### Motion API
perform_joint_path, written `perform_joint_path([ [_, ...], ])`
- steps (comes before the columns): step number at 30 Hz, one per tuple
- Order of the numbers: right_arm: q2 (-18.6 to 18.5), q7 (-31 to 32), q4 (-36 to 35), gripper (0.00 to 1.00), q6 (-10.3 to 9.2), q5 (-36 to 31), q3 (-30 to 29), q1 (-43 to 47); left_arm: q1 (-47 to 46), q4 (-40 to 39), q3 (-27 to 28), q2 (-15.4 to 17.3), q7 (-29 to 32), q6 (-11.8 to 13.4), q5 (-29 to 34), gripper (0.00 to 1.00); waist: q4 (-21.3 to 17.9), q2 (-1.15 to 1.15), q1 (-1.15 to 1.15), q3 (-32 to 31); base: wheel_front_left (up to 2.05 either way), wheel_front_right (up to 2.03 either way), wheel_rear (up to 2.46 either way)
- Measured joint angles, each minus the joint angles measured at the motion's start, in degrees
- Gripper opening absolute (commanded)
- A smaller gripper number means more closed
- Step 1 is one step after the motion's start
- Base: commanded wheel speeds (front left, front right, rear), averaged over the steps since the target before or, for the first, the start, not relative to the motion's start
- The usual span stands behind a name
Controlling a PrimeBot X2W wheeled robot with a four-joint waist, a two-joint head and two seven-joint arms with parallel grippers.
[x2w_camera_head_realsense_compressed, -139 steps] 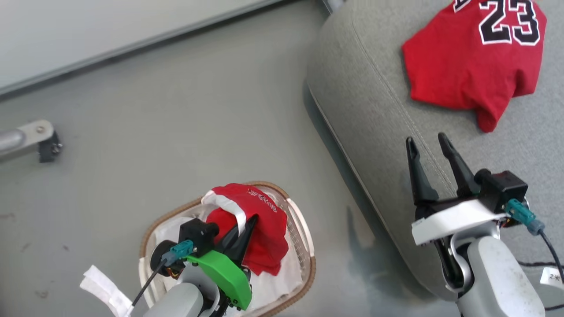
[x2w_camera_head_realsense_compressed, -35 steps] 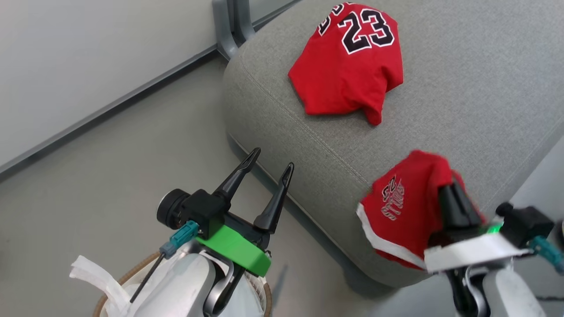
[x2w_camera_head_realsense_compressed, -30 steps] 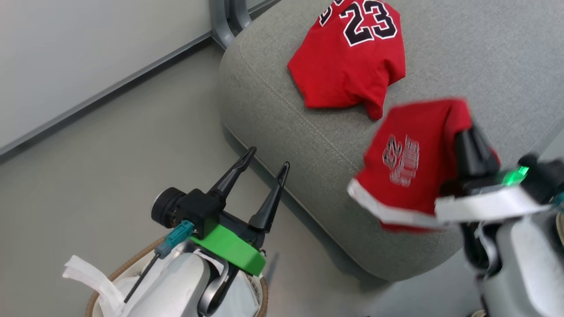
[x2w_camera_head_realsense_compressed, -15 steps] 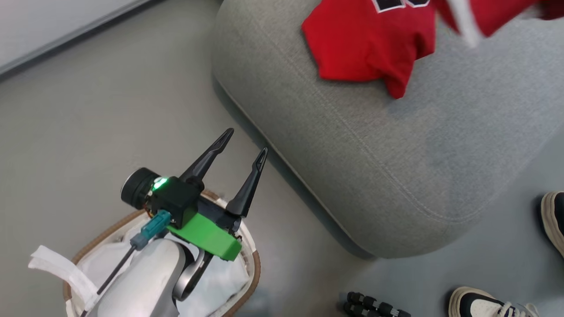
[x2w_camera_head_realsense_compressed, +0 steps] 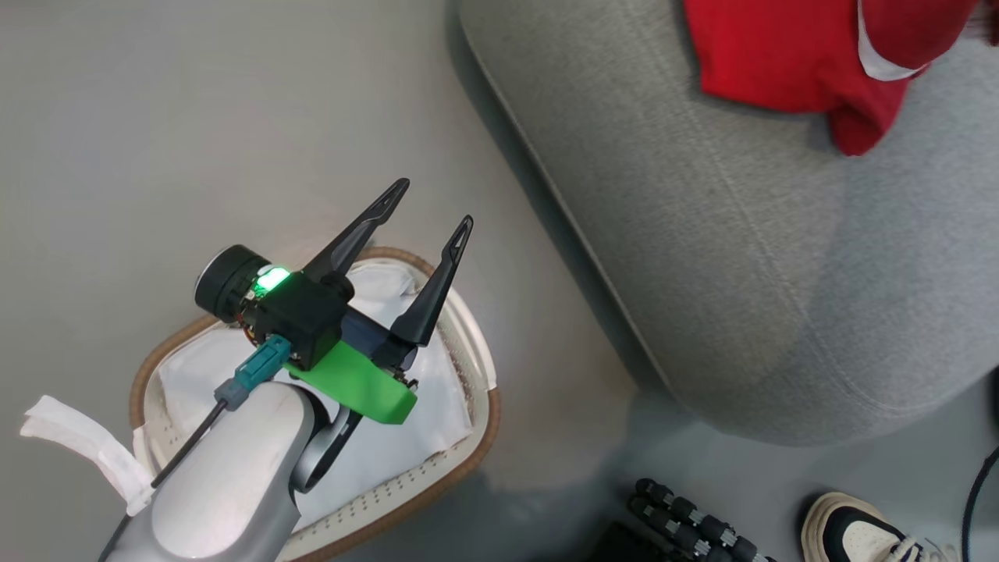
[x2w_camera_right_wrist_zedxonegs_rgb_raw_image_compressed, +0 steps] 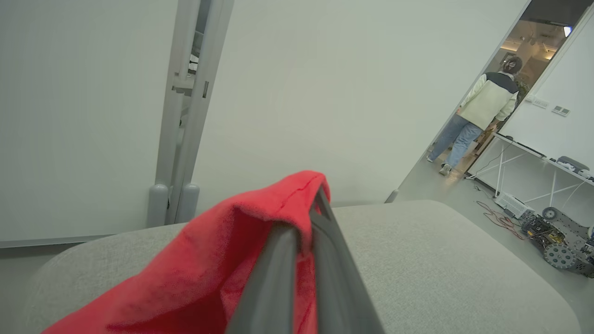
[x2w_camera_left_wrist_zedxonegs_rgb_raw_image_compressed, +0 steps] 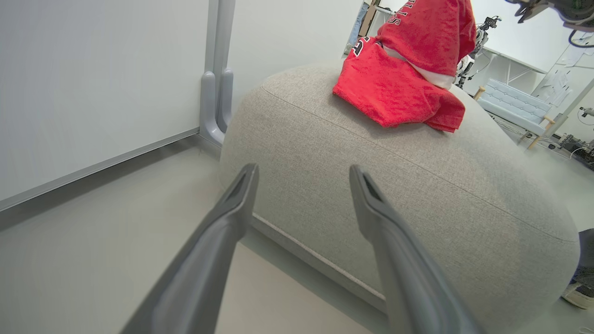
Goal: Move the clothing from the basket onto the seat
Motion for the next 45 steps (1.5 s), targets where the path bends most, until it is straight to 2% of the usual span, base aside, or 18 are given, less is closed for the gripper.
perform_joint_path([
  [5, 3.37, 0.0, 3.76, 0.0, 0.01, -0.65, 0.37, 5.89, -0.25, 0.21, 0.65, -0.14, 0.0, 0.0, -0.01, 1.0, 3.01, 0.0, 0.0, 2.38, 0.0, 0.0, 0.0],
  [11, 6.71, 0.0, 4.46, 0.0, 0.01, -0.35, -1.51, 13.76, 0.42, 1.16, 1.59, -0.45, 0.0, 0.0, -0.1, 1.0, 4.63, 0.0, 0.0, 2.74, 0.0, 0.0, 0.0],
  [12, 7.14, 0.0, 4.36, 0.1, 0.01, -0.21, -2.2, 15.05, 0.63, 1.29, 1.72, -0.75, 0.0, 0.0, -0.14, 1.0, 4.67, 0.0, 0.0, 2.43, 0.0, 0.0, 0.0],
  [13, 7.49, 0.0, 4.11, 0.46, 0.01, -0.2, -2.92, 16.12, 0.85, 1.43, 1.82, -1.02, 0.0, 0.0, -0.16, 1.0, 4.68, 0.0, 0.0, 2.11, 0.0, 0.0, 0.0],
  [14, 7.77, 0.0, 3.41, 0.9, 0.01, -0.15, -3.71, 17.34, 1.1, 1.58, 1.87, -1.25, 0.0, 0.0, -0.16, 1.0, 4.66, 0.0, 0.0, 1.66, 0.0, 0.0, 0.0],
  [15, 7.98, 0.0, 2.71, 1.0, 0.01, -0.16, -4.32, 18.46, 1.29, 1.83, 2.09, -1.45, 0.0, 0.0, -0.15, 1.0, 4.61, 0.0, 0.0, 1.11, 0.0, 0.0, 0.0],
  [22, 10.37, 0.0, -2.37, 1.0, 0.0, 0.65, -6.41, 26.49, 4.21, 3.74, 5.5, -3.52, 0.0, 0.0, 0.03, 1.0, 3.96, 0.0, -0.01, -3.7, 0.0, 0.0, 0.0],
  [32, 13.28, 0.0, -11.87, 1.0, 0.0, 4.52, 0.15, 34.69, 11.56, 4.67, 14.36, -6.99, 0.0, 0.0, 3.83, 1.0, 5.18, 0.0, -0.01, -11.73, 0.0, 0.0, 0.0],
  [38, 14.46, 0.0, -15.67, 1.0, 0.0, 5.34, 4.59, 36.82, 16.68, 4.44, 23.71, -10.18, 0.0, 0.0, 6.61, 1.0, 8.46, 0.0, -0.01, -15.88, 0.0, 0.0, 0.0],
  [45, 14.85, 0.0, -15.29, 1.0, 0.0, 6.25, 9.22, 38.72, 20.34, 5.22, 31.11, -12.05, 0.0, 0.0, 9.69, 1.0, 12.96, 0.0, -0.01, -20.32, 0.0, 0.0, 0.0],
])
